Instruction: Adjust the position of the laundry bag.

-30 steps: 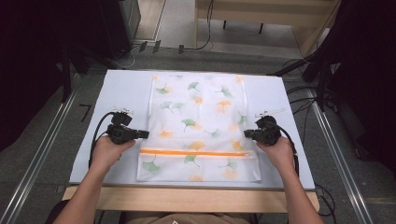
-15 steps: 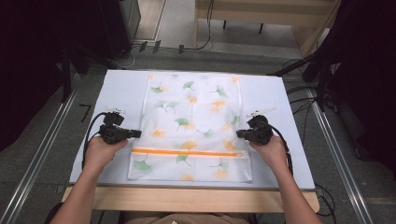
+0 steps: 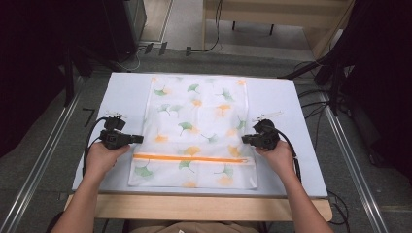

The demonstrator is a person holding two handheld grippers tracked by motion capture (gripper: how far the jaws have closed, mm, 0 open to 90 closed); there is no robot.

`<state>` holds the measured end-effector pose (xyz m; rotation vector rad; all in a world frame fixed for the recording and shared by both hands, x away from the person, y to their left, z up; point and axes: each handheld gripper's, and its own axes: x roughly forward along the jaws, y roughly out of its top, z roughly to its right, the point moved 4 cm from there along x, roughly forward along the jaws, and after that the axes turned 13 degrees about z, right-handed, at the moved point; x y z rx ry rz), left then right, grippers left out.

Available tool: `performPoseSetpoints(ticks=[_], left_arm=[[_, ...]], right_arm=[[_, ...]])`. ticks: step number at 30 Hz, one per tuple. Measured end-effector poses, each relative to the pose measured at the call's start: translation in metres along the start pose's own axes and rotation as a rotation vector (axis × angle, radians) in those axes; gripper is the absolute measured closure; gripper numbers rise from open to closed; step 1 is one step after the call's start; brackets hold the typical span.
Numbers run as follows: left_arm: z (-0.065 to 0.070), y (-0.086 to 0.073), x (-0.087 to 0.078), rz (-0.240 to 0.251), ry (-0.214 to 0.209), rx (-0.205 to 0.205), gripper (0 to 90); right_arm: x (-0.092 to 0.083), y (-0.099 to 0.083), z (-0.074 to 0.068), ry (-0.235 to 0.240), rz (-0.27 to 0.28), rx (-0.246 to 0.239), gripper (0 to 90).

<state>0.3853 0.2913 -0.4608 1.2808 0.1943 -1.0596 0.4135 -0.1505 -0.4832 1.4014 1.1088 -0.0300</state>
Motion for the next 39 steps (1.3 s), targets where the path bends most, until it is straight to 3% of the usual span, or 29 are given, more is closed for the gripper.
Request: performPoseSetpoints(ticks=[6,7,10,16,20,22,28,33,39], left_arm=[[0.001,0.001,-0.002,0.014,-0.020,-0.010,74.0],[0.003,0.002,-0.003,0.029,-0.020,0.010,69.6],[0.005,0.003,-0.004,0.042,-0.020,0.018,61.2],[0.010,0.003,-0.005,0.033,-0.030,0.029,52.0],[0.018,0.006,-0.007,0.036,-0.041,0.037,48.1],[0.025,0.006,-0.007,0.027,-0.040,0.072,45.3],[0.036,0.006,-0.004,0.034,-0.053,0.097,41.9],[0.047,0.006,-0.002,0.030,-0.076,0.127,40.4],[0.058,0.006,-0.001,0.027,-0.088,0.155,40.2]], right_arm=[[-0.002,0.001,0.002,0.002,0.017,0.000,75.7],[-0.003,0.001,0.002,0.003,0.025,0.005,71.0],[-0.006,0.002,0.003,-0.006,0.040,-0.012,65.3],[-0.009,0.003,0.003,-0.009,0.047,-0.011,60.1],[-0.015,0.003,0.003,-0.016,0.063,-0.033,57.7],[-0.021,0.004,0.003,-0.009,0.079,-0.022,55.7],[-0.035,0.003,0.002,-0.006,0.095,-0.013,50.9],[-0.041,-0.006,-0.003,0.001,0.051,-0.021,50.3],[-0.045,-0.008,-0.011,0.012,0.052,-0.044,50.4]])
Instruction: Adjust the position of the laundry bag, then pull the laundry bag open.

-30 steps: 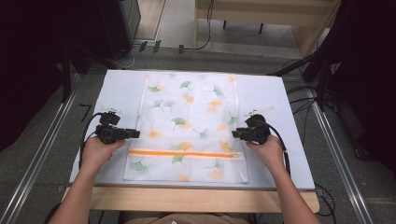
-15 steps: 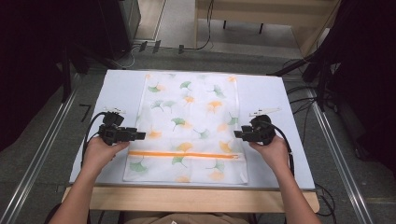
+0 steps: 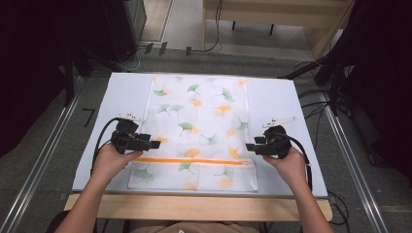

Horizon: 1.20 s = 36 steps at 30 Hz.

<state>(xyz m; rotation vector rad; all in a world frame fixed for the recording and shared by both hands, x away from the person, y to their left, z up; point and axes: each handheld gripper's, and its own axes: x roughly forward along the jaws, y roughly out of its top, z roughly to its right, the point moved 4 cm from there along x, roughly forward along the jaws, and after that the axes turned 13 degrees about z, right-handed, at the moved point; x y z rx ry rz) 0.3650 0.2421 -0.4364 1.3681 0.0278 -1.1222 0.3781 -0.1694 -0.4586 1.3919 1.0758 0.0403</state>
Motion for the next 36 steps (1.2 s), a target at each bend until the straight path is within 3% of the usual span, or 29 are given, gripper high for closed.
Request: performPoseSetpoints(ticks=[6,11,21,30,36], left_arm=[[0.011,0.003,0.006,-0.019,-0.014,-0.002,40.0],[0.024,0.006,0.013,-0.021,-0.036,0.043,39.9],[0.044,0.011,0.026,-0.021,-0.081,0.092,40.0],[0.056,0.015,0.035,-0.009,-0.110,0.106,38.7],[0.062,0.016,0.045,-0.028,-0.124,0.126,38.2]], right_arm=[[-0.008,-0.002,-0.006,0.004,0.016,-0.015,51.2],[-0.011,-0.005,-0.009,0.002,0.016,-0.008,52.0],[-0.027,-0.015,-0.016,-0.006,0.020,0.002,59.5],[-0.021,-0.025,-0.015,-0.008,-0.017,0.021,60.8],[-0.020,-0.030,-0.016,-0.008,-0.033,0.019,61.1]])
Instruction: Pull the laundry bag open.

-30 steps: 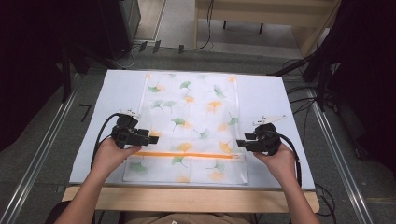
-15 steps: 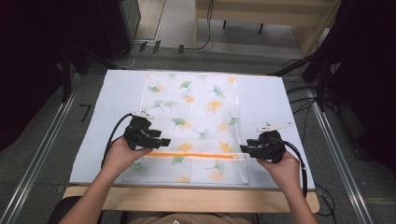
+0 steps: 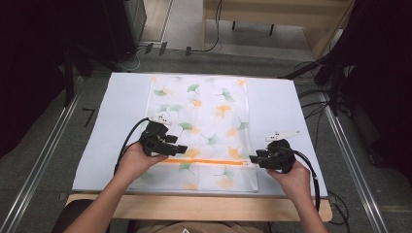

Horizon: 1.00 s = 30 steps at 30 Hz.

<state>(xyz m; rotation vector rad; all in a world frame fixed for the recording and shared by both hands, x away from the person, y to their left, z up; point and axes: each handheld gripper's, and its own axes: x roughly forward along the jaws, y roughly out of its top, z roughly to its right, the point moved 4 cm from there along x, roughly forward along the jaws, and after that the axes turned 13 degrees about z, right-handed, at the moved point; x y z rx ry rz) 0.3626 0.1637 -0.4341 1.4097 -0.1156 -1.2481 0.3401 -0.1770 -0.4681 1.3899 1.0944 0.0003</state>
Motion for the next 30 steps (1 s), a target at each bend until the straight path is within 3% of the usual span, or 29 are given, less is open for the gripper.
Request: performPoseSetpoints(ticks=[8,16,30], left_arm=[[0.005,0.005,0.012,-0.009,-0.044,0.027,37.8],[0.006,0.007,0.020,-0.022,-0.054,0.029,37.9],[0.004,0.007,0.023,-0.030,-0.053,0.032,38.0]], right_arm=[[0.005,-0.010,0.002,-0.021,-0.019,0.000,60.9],[0.006,-0.019,0.002,-0.034,-0.036,-0.001,56.5],[0.016,-0.025,-0.005,-0.010,-0.066,-0.035,57.5]])
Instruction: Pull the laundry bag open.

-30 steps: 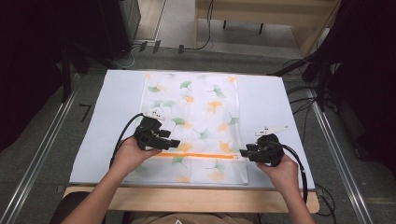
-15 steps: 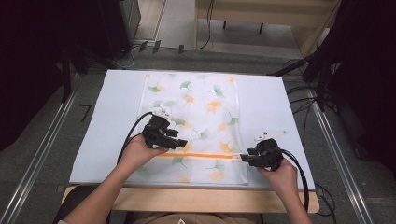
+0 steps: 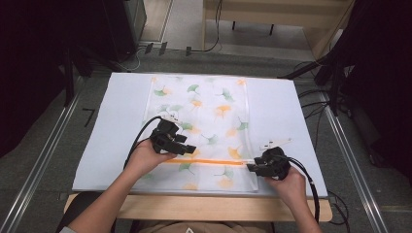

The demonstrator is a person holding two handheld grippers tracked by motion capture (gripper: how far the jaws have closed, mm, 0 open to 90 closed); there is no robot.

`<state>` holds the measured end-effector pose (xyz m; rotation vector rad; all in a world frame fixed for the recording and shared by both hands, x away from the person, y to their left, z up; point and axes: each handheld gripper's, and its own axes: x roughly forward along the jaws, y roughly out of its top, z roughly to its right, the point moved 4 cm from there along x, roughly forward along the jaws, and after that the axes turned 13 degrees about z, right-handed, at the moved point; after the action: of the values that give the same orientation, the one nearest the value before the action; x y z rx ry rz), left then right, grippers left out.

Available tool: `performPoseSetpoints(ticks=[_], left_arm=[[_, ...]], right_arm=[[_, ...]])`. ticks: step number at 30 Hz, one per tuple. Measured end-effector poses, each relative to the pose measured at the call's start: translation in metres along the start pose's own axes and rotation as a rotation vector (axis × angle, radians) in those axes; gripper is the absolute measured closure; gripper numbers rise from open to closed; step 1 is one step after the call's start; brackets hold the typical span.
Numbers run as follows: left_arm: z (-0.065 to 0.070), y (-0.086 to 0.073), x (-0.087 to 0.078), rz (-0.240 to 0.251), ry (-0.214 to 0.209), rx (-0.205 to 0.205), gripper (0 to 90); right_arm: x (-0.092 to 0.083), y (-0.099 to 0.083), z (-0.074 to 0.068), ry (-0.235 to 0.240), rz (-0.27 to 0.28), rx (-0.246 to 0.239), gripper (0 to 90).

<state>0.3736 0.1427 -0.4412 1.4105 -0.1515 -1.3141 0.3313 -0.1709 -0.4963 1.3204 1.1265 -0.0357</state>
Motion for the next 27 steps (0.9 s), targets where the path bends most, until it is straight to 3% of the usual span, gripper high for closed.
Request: performPoseSetpoints(ticks=[10,15,21,25,27], left_arm=[[-0.001,0.000,0.000,0.008,0.006,-0.001,38.7],[0.000,-0.001,0.001,0.009,0.008,0.018,44.7],[0.007,-0.002,0.005,0.039,-0.035,0.040,55.2],[0.011,-0.004,0.009,0.024,-0.042,0.041,55.5],[0.015,-0.005,0.014,0.014,-0.039,0.066,52.6]], right_arm=[[0.002,-0.001,-0.004,-0.070,0.006,-0.033,68.7],[0.003,0.001,-0.007,-0.087,-0.004,-0.046,72.6],[0.004,0.001,-0.008,-0.074,-0.002,-0.040,79.5],[0.005,0.002,-0.007,-0.057,-0.004,-0.039,82.3],[0.005,0.004,-0.005,-0.036,-0.012,-0.019,84.5]])
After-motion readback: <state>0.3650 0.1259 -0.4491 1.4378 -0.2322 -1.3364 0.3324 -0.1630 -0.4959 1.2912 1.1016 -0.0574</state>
